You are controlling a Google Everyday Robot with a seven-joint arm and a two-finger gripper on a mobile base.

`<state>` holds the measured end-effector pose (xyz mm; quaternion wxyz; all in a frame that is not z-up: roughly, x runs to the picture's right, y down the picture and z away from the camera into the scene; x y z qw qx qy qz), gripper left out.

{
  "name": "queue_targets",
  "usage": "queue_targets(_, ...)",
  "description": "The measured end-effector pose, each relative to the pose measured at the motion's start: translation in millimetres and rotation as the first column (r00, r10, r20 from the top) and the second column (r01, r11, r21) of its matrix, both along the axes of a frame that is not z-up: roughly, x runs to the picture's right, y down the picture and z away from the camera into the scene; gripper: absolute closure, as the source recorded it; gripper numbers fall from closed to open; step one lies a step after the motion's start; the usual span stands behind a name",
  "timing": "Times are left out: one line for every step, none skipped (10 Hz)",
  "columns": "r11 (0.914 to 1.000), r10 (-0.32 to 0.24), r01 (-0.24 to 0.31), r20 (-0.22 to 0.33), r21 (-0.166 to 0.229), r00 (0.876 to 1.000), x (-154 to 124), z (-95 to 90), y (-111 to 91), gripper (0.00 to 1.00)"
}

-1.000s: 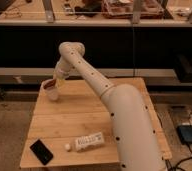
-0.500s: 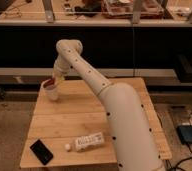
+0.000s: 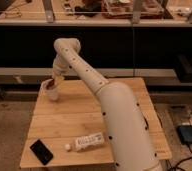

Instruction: Place the pepper in the ceramic cup

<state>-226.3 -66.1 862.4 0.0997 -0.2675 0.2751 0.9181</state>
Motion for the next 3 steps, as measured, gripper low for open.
queue_targets(1.0000, 0.006, -0.006, 0.001, -0.004, 1.000, -1.8, -0.6, -0.7, 0.20)
queue_targets(0.9998, 0.017, -0.017, 0.004, -0.008, 1.000, -2.3, -1.0, -2.2, 0.20)
queue_targets(0.9992, 0.036, -0.036, 0.012, -0.019, 0.999, -1.6, -0.6, -3.4, 0.20)
